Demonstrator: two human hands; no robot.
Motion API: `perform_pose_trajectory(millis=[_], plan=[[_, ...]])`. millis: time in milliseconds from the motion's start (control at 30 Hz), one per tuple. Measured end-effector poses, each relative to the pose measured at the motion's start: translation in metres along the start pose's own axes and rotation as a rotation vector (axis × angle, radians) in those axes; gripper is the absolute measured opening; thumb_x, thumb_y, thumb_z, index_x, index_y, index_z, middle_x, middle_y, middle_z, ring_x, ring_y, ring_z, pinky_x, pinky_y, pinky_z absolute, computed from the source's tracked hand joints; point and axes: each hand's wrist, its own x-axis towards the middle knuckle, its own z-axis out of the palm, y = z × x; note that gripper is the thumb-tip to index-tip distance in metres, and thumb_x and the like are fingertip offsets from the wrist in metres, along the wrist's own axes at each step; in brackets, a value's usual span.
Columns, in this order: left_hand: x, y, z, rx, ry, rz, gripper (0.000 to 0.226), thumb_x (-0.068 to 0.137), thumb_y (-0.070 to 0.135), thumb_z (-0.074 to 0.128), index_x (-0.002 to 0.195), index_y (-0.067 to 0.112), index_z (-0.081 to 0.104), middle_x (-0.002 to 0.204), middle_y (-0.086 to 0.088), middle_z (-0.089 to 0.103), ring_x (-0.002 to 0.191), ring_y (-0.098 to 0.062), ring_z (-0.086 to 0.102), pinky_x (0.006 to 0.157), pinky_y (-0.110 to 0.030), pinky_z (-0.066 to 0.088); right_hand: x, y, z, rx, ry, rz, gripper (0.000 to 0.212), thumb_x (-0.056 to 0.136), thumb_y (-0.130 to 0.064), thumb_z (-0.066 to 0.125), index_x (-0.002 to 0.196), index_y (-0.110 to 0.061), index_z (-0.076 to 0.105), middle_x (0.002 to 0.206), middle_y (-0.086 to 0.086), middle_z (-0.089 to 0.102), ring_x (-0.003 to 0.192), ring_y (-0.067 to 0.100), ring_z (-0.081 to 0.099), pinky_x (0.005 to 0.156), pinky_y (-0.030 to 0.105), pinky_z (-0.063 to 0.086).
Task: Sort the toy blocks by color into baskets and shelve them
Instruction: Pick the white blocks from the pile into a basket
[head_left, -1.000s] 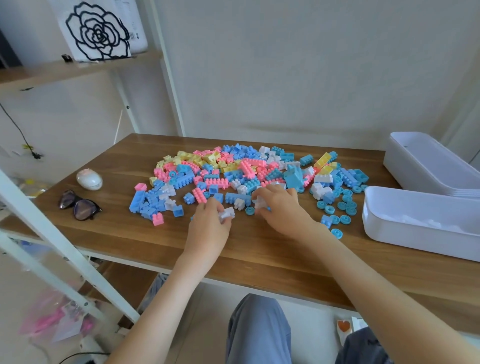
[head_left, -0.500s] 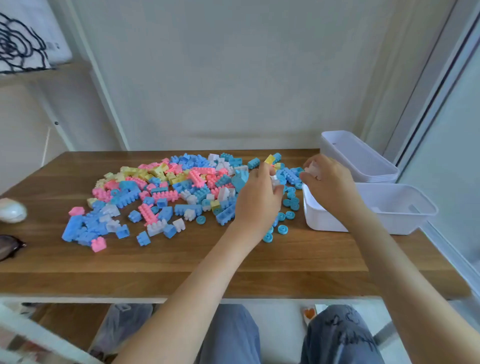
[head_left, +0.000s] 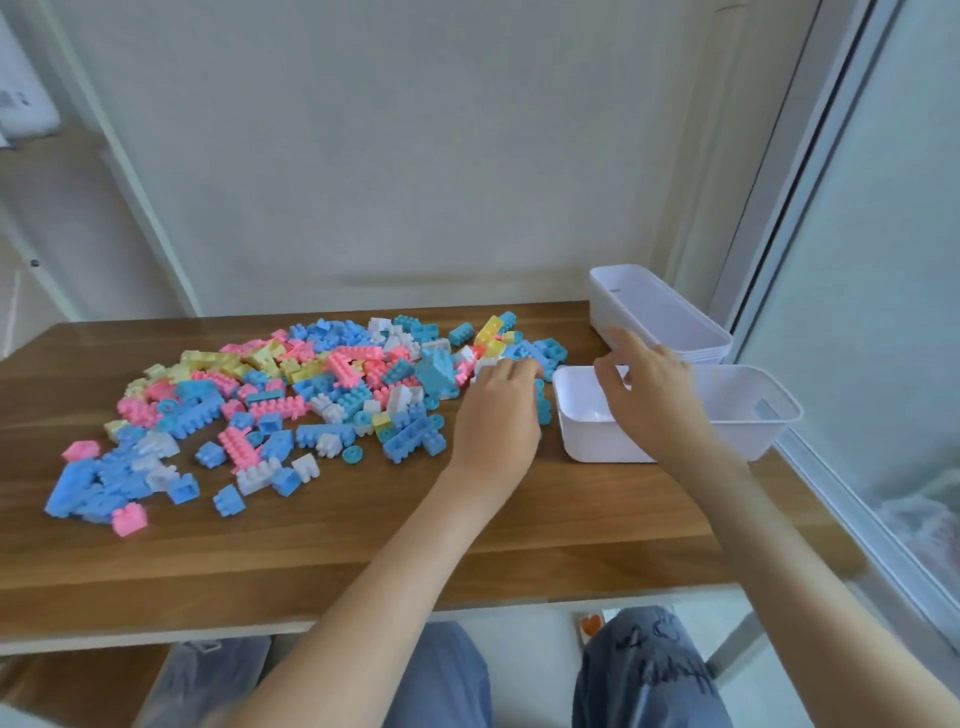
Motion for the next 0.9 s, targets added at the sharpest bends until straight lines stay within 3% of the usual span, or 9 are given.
perform_pose_trajectory(millis=[67, 167, 267, 433, 500, 600, 700, 900], plan=[[-0.016, -0.024, -0.015, -0.042, 0.095, -0.033, 0.028, 0.097, 0.009, 0.048, 0.124, 0.01, 0.056, 0.118, -0.007, 0.062, 0.111, -0.021, 0.056, 0.086, -0.026, 0.046, -0.006, -0.032, 0.012, 0.154, -0.001, -0.109, 0.037, 0.097, -0.019, 0.045, 0.134, -0.021, 0.047, 0.099, 0.006, 0.064, 0.092, 0.023, 0.053, 0.081, 0.034, 0.042], [-0.038, -0.066, -0.037, 0.013, 0.165, -0.152, 0.027, 0.097, 0.014, 0.047, 0.124, 0.01, 0.053, 0.118, -0.007, 0.06, 0.112, -0.022, 0.054, 0.086, -0.027, 0.044, -0.017, -0.074, 0.036, 0.263, -0.135, -0.308, 0.037, 0.098, -0.019, 0.044, 0.133, -0.025, 0.049, 0.092, 0.006, 0.06, 0.088, 0.017, 0.05, 0.074, 0.028, 0.04], [-0.06, -0.103, -0.06, 0.225, 0.133, -0.344, 0.038, 0.096, 0.021, 0.049, 0.132, 0.01, 0.046, 0.129, -0.007, 0.053, 0.122, -0.023, 0.045, 0.098, -0.031, 0.038, -0.021, -0.104, 0.071, 0.313, -0.373, -0.439, 0.039, 0.096, -0.016, 0.046, 0.135, -0.021, 0.048, 0.112, 0.004, 0.062, 0.104, 0.02, 0.049, 0.088, 0.032, 0.04], [-0.089, -0.137, -0.086, 0.514, -0.03, -0.589, 0.046, 0.095, 0.036, 0.046, 0.137, 0.018, 0.04, 0.141, -0.008, 0.04, 0.132, -0.028, 0.03, 0.107, -0.041, 0.028, -0.02, -0.153, 0.126, 0.216, -0.607, -0.583, 0.049, 0.096, -0.013, 0.045, 0.143, -0.024, 0.035, 0.141, 0.003, 0.044, 0.125, 0.023, 0.038, 0.105, 0.037, 0.028], [-0.095, -0.146, -0.089, 0.566, -0.091, -0.574, 0.039, 0.096, 0.034, 0.045, 0.134, 0.024, 0.045, 0.139, -0.006, 0.04, 0.131, -0.027, 0.029, 0.105, -0.04, 0.025, -0.019, -0.169, 0.141, 0.101, -0.61, -0.604, 0.05, 0.096, -0.015, 0.043, 0.143, -0.025, 0.033, 0.144, 0.002, 0.039, 0.126, 0.025, 0.035, 0.105, 0.04, 0.029], [-0.099, -0.152, -0.089, 0.582, -0.125, -0.525, 0.035, 0.097, 0.035, 0.044, 0.13, 0.028, 0.05, 0.134, -0.001, 0.044, 0.128, -0.022, 0.03, 0.1, -0.037, 0.024, -0.015, -0.181, 0.151, -0.017, -0.545, -0.591, 0.041, 0.095, -0.017, 0.042, 0.136, -0.02, 0.042, 0.128, 0.007, 0.042, 0.115, 0.026, 0.04, 0.096, 0.037, 0.033], [-0.1, -0.154, -0.087, 0.534, -0.112, -0.53, 0.036, 0.096, 0.043, 0.044, 0.129, 0.029, 0.051, 0.135, 0.002, 0.043, 0.127, -0.02, 0.031, 0.1, -0.036, 0.024, -0.012, -0.185, 0.154, -0.031, -0.535, -0.545, 0.036, 0.094, -0.015, 0.043, 0.13, -0.015, 0.045, 0.122, 0.009, 0.046, 0.111, 0.026, 0.044, 0.092, 0.035, 0.036], [-0.1, -0.161, -0.089, 0.383, -0.024, -0.56, 0.033, 0.096, 0.036, 0.045, 0.127, 0.028, 0.051, 0.135, 0.004, 0.043, 0.127, -0.019, 0.032, 0.102, -0.038, 0.026, -0.012, -0.174, 0.15, -0.032, -0.489, -0.537, 0.031, 0.095, -0.017, 0.043, 0.125, -0.013, 0.047, 0.122, 0.007, 0.046, 0.112, 0.023, 0.041, 0.094, 0.033, 0.034]])
